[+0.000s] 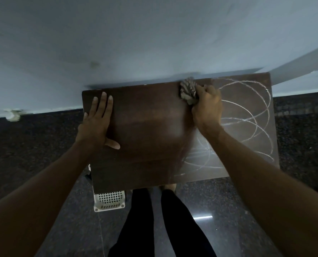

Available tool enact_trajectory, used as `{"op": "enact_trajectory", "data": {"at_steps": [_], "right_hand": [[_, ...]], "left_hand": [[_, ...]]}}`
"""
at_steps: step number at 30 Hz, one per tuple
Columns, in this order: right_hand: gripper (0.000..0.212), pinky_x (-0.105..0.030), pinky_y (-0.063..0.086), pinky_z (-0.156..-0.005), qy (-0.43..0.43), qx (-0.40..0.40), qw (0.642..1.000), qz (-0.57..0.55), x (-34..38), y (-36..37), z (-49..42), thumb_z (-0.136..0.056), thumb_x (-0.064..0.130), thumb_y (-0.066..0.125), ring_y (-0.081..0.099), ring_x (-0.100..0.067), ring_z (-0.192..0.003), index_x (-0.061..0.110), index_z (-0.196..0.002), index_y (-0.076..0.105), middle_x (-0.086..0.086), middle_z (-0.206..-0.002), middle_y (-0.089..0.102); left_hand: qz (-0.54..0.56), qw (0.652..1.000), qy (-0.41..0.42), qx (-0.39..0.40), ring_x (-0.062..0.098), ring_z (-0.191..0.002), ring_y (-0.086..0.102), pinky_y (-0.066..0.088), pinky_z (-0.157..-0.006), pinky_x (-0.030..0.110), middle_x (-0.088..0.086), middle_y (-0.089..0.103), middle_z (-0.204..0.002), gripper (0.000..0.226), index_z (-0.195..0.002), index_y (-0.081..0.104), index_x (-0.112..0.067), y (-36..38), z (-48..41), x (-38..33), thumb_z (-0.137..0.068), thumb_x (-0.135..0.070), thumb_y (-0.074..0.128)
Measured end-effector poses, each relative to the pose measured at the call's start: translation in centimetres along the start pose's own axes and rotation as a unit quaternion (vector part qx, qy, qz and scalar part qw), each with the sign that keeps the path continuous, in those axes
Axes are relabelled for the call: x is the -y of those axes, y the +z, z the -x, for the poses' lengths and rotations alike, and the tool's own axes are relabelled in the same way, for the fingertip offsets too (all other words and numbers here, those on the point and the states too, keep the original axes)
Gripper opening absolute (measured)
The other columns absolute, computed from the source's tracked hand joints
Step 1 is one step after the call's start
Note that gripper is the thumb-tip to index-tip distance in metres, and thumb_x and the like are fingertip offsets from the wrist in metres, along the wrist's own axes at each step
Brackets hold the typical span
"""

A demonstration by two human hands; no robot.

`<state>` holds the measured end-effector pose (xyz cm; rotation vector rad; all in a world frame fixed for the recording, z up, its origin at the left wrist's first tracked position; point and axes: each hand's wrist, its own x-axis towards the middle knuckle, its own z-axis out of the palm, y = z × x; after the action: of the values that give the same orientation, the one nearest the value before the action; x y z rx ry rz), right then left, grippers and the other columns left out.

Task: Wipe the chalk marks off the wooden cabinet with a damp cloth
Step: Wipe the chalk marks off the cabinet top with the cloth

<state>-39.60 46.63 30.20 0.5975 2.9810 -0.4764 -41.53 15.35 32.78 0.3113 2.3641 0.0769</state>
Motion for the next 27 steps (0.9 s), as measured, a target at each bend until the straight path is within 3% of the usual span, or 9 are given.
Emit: {"op": "enact_trajectory", "data": {"at_steps": [4,8,12,17,21,27], "right_hand": [[0.067,-0.043,0.054,-0.084,-0.042,0.071,0.997,-0.008,0.9,1.1,7.8,-0.066,-0.003,0.071,0.051,-0.034,-0.111,0.013,-0.131,0.060,-0.013,-0.125,0.058],[0.077,-0.036,0.053,-0.069,-0.089,0.094,0.991,-0.033,2.2,2.9,17.1,-0.046,-0.002,0.076,0.054,-0.030,-0.095,0.010,-0.121,0.066,-0.010,-0.110,0.064],[0.048,-0.031,0.050,-0.069,-0.166,0.105,0.979,-0.055,2.5,4.3,23.3,-0.075,0.009,0.057,0.053,-0.023,-0.088,0.013,-0.121,0.069,-0.002,-0.107,0.066],[0.057,-0.037,0.054,-0.066,-0.258,0.127,0.957,-0.038,0.7,4.0,21.1,-0.064,0.009,0.073,0.054,-0.027,-0.090,0.013,-0.121,0.065,-0.004,-0.112,0.062],[0.071,-0.035,0.052,-0.065,-0.203,0.108,0.973,0.001,0.2,2.1,14.7,-0.050,0.002,0.080,0.056,-0.032,-0.091,0.011,-0.119,0.067,-0.010,-0.107,0.065],[0.053,-0.039,0.049,-0.079,-0.067,0.057,0.996,0.015,1.7,0.7,3.2,-0.079,-0.001,0.063,0.050,-0.037,-0.107,0.017,-0.129,0.063,-0.013,-0.118,0.059]], "left_hand": [[0.007,1.000,-0.002,-0.003,0.023,-0.152,-0.025,0.017,-0.116,0.068,-0.003,-0.031,-0.164,0.167,-0.159,-0.018,-0.020,-0.1,0.0,0.0,-0.040,-0.055,0.094],[-0.004,1.000,-0.006,0.000,0.023,-0.152,-0.025,0.015,-0.118,0.063,-0.002,-0.032,-0.163,0.165,-0.158,-0.019,-0.019,-0.3,0.3,-0.4,-0.043,-0.056,0.093],[-0.004,1.000,-0.008,-0.002,0.022,-0.152,-0.024,0.016,-0.118,0.065,-0.003,-0.032,-0.164,0.166,-0.158,-0.019,-0.020,-0.2,0.2,-0.3,-0.042,-0.056,0.094],[0.005,1.000,-0.002,-0.007,0.022,-0.153,-0.024,0.020,-0.115,0.069,-0.006,-0.033,-0.163,0.167,-0.158,-0.020,-0.023,0.2,0.1,0.0,-0.040,-0.056,0.094],[0.011,1.000,0.000,-0.011,0.022,-0.153,-0.024,0.018,-0.115,0.069,-0.006,-0.034,-0.162,0.167,-0.158,-0.020,-0.023,0.3,0.0,0.1,-0.040,-0.055,0.094],[0.004,1.000,0.003,-0.011,0.022,-0.152,-0.025,0.016,-0.117,0.066,-0.004,-0.033,-0.163,0.166,-0.158,-0.021,-0.022,0.3,0.0,0.2,-0.042,-0.054,0.094]]}}
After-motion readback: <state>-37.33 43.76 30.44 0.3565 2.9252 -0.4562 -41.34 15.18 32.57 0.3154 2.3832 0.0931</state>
